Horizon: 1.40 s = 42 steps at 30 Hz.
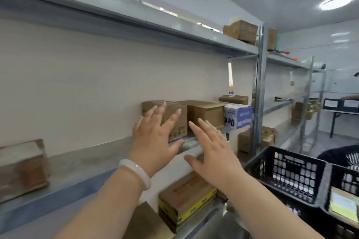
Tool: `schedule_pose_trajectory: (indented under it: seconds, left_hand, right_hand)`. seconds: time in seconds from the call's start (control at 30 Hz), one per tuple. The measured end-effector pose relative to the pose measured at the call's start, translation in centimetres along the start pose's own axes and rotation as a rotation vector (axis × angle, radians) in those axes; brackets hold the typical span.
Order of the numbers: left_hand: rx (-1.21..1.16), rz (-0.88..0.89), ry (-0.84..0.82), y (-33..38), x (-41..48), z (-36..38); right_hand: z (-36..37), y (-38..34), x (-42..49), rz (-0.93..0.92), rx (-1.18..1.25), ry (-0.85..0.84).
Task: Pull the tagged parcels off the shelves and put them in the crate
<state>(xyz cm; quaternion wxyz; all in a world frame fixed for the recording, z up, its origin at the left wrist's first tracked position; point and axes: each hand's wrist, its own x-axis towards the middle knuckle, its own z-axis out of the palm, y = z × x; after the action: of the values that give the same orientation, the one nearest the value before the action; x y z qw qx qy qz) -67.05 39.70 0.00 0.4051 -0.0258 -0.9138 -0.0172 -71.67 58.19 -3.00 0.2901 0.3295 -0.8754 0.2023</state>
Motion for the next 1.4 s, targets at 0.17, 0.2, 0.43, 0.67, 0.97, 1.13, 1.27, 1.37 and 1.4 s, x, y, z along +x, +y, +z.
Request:
schedule_pose_trajectory:
  seconds: [0.17,0.2,0.43,0.67,0.97,1.13,1.27,1.37,1.4]
  left_hand:
    - [0.128,-0.036,-0.06,-1.8,3.8,1.5]
    - [0.123,-0.071,-0.077,-2.1,4.7,1.8]
    - [-0.122,-0.416,-0.096,-2.9,8.6,5.3]
    - [-0.27,-0.584,-0.091,-2.2,8.3,7.9]
    - [-0.347,-0.658,0.086,-0.7,7.5,8.3]
    - [-0.456,-0.695,0.265,0.5,7.1,7.7]
    - [-0.417,-0.693,0.396,1.5,6.9,6.8]
    - [-0.358,-0.69,0.428,1.8,6.7,6.2]
    - [-0.36,-0.702,0.414,1.9,6.7,6.0]
  right_hand:
    - [2.5,1.9,5.2,-0.052,0.152,-0.08]
    - [2.8,2.4,6.3,-0.052,0.184,-0.079]
    - [4.6,5.1,12.3,0.09,0.542,-0.117]
    - [6.0,6.4,15.7,0.208,0.809,-0.11]
    - [5.9,7.0,16.7,0.353,0.963,-0.144]
    - [5.7,6.8,15.8,0.377,1.187,-0.143]
    - [5.1,6.6,15.3,0.269,1.156,-0.077]
    - [4.8,5.9,14.7,0.138,1.13,-0.039]
    - [4.6,5.6,14.3,0.105,1.126,-0.016]
